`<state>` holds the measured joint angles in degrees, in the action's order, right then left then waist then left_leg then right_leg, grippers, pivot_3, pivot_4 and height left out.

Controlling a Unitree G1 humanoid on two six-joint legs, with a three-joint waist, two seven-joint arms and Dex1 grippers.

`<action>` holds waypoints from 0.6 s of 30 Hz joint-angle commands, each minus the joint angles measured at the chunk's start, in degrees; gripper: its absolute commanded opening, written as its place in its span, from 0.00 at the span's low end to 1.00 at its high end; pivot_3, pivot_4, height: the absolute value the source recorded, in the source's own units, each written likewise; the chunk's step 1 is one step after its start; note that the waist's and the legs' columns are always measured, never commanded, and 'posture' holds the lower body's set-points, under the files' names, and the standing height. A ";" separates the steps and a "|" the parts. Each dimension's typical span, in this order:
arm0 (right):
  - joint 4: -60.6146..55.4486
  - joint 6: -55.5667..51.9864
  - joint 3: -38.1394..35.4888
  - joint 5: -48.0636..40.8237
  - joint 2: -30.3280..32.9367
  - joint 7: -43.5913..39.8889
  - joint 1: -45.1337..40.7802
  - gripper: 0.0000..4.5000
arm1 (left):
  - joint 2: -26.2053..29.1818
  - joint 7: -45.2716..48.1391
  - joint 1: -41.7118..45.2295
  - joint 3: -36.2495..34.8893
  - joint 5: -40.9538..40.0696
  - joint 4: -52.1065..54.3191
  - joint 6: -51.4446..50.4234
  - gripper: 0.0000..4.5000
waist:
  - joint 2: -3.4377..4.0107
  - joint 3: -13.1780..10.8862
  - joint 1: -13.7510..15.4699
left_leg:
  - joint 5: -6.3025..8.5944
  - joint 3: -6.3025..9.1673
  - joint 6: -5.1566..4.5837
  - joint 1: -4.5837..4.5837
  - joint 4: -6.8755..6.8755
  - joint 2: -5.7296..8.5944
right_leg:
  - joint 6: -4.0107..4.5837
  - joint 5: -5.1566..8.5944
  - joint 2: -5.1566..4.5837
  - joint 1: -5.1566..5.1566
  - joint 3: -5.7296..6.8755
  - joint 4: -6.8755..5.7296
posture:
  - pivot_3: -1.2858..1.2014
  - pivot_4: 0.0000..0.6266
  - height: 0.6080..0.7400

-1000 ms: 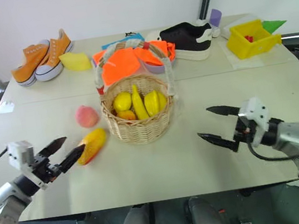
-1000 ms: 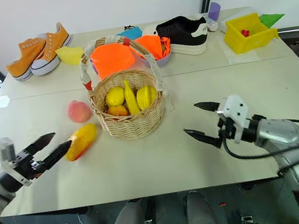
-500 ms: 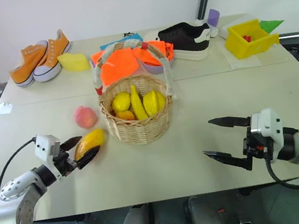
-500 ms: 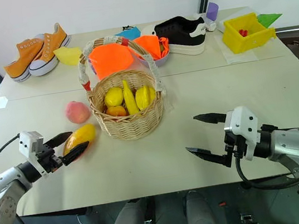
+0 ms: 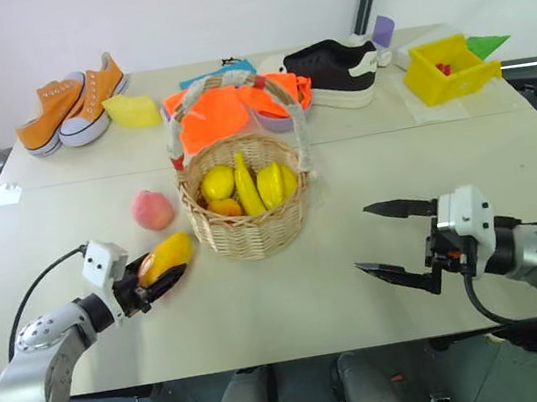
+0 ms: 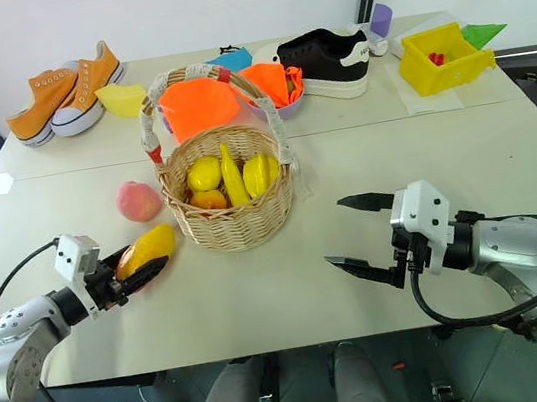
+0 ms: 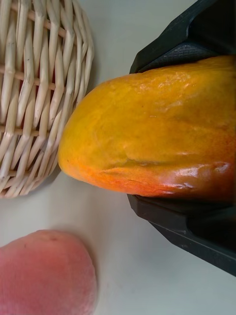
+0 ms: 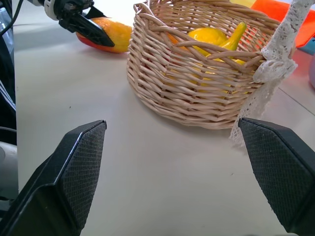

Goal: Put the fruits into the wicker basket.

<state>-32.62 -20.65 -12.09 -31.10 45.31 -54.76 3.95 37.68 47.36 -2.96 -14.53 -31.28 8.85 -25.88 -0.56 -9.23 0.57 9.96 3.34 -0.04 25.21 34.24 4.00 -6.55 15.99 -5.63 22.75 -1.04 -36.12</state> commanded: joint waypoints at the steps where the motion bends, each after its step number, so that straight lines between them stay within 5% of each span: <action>1: -0.64 -0.44 -1.05 -1.25 0.65 0.28 -1.33 1.00 | 1.05 2.33 -0.80 -7.12 -10.10 6.55 -4.14 0.56 | 0.00 0.00 0.06 | 0.00 0.00 0.00 0.02 0.00 0.00 | 0.00 0.00 0.00 0.01 0.00 0.00 | 0.52 0.24 1.00; 5: 0.46 -0.48 -0.33 -0.79 0.56 0.40 -2.66 1.00 | 5.76 5.60 -0.45 -12.57 -22.72 12.66 -12.29 0.56 | 0.01 0.00 0.09 | 0.00 0.01 0.00 0.05 0.01 0.00 | 0.00 0.00 0.00 0.04 0.02 -0.01 | 0.52 0.24 1.00; 9: 1.23 -0.66 1.27 -0.20 0.02 0.93 -4.50 1.00 | 2.22 -4.91 10.46 -9.33 -26.09 16.65 -13.86 0.56 | 0.02 0.00 0.52 | 0.00 0.02 -0.01 0.04 0.13 0.03 | 0.00 0.00 -0.03 0.01 0.08 0.01 | 0.52 0.24 1.00; 18: 1.26 -0.14 4.06 1.29 -1.54 3.64 -5.99 1.00 | -10.47 -16.78 24.89 5.61 -12.08 12.08 -9.12 0.56 | -0.01 -0.01 0.14 | -0.02 0.00 -0.23 0.05 0.34 0.07 | -0.20 -0.11 0.08 -0.11 0.06 -0.09 | 0.52 0.24 1.00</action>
<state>-30.82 -21.68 -7.29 -29.95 43.99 -51.52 -1.39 27.38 31.97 20.34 -8.59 -45.09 21.29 -36.86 -0.57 -9.24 0.71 9.94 3.35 -0.27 25.26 34.58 4.07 -6.74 15.89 -5.55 22.64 -0.97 -36.22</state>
